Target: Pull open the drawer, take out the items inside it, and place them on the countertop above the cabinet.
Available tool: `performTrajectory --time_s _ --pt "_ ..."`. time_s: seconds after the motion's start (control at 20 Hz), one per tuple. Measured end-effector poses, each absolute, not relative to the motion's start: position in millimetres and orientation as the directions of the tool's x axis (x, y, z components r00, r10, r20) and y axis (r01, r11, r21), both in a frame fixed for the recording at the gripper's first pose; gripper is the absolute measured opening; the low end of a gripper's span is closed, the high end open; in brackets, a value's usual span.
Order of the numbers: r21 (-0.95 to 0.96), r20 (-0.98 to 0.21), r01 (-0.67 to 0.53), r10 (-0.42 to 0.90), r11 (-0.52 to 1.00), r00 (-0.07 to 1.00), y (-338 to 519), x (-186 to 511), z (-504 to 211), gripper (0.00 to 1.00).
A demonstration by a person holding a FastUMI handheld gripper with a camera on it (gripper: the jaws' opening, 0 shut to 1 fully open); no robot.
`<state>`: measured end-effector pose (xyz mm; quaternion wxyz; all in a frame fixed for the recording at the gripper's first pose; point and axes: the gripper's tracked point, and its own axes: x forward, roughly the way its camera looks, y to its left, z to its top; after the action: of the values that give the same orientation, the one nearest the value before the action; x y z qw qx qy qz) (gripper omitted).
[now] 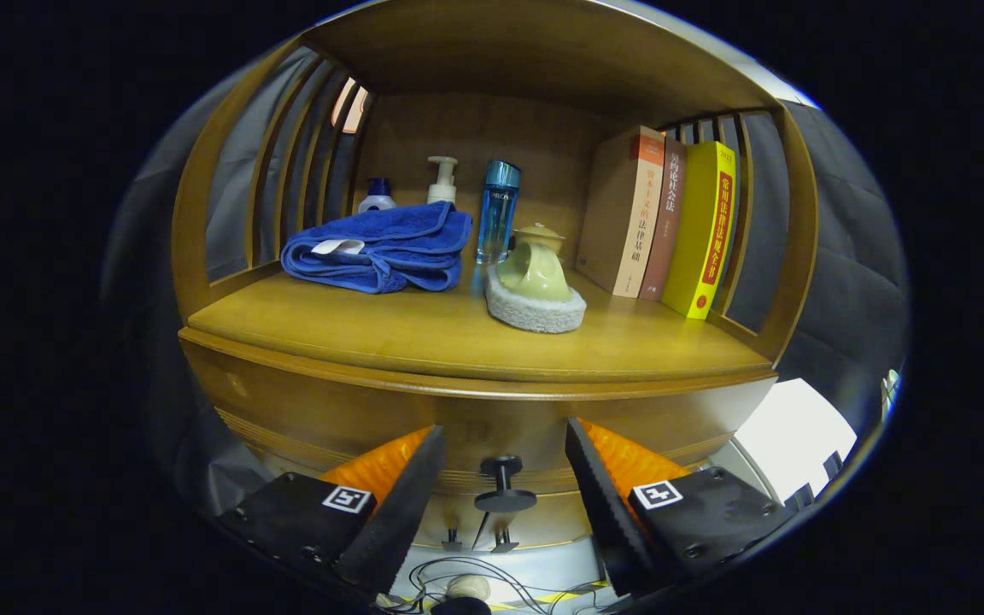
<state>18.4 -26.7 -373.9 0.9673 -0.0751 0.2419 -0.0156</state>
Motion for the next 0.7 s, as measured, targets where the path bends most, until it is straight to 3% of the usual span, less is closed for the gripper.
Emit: performTrajectory --time_s 0.2,0.7 --pt "-0.149 -0.427 0.002 -0.066 0.989 0.902 -22.0 26.1 -341.6 0.96" --pt "-0.349 -0.27 -0.114 0.017 0.93 0.963 6.7 16.7 -208.9 0.98"
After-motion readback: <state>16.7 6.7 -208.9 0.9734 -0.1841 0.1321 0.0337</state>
